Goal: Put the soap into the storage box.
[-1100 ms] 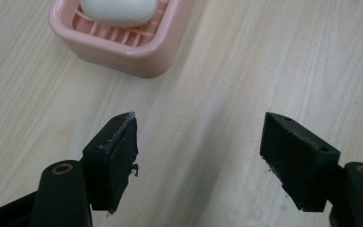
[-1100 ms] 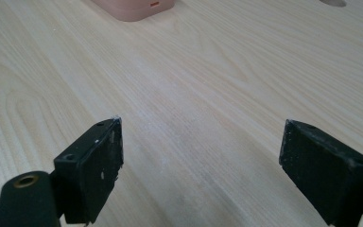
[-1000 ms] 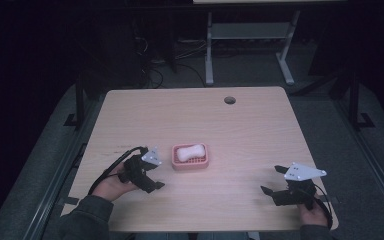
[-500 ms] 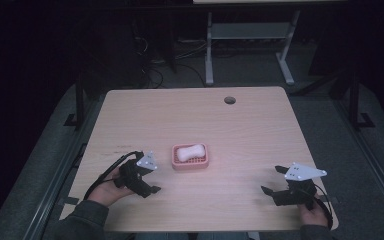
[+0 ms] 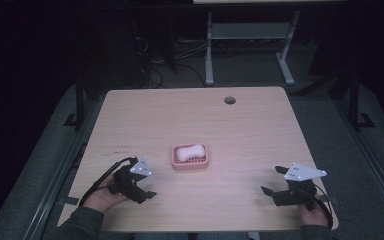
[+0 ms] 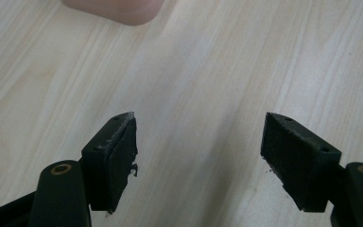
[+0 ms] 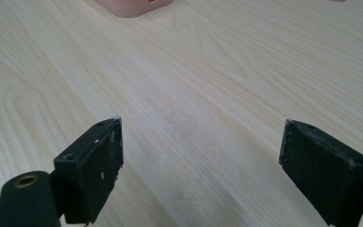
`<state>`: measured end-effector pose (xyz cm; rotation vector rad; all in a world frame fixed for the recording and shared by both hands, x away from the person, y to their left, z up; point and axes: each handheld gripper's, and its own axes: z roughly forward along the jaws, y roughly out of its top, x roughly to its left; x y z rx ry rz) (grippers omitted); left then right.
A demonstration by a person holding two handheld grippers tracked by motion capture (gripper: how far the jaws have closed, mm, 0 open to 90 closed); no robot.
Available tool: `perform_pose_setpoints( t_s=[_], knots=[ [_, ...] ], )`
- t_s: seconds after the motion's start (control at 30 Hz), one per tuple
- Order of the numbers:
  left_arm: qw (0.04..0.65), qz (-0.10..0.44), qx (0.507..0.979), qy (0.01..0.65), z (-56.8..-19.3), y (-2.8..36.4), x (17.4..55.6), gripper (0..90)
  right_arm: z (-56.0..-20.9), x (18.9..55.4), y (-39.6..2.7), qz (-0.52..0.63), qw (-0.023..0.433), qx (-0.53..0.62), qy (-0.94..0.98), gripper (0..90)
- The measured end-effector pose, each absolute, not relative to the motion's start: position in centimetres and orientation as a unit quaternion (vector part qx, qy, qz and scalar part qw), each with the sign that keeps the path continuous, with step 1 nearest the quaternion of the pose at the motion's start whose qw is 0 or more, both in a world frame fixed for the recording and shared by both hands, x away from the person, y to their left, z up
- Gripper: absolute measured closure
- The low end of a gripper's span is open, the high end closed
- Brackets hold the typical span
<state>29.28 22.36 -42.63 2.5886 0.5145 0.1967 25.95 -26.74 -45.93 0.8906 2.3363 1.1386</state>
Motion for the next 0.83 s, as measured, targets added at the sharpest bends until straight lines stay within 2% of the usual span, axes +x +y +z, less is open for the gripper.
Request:
perform_pose_setpoints(
  t_s=[0.47,0.83],
  knots=[
    [0.248,0.083,0.943,0.204,-43.5,23.6,27.9,26.0,-45.9,25.9,-26.6,0.407,0.193,0.316,0.835,13.6],
    [0.25,0.095,0.944,0.192,-43.8,23.1,26.5,25.2,-45.9,26.0,-26.4,0.41,0.189,0.308,0.837,13.6]
  ],
)
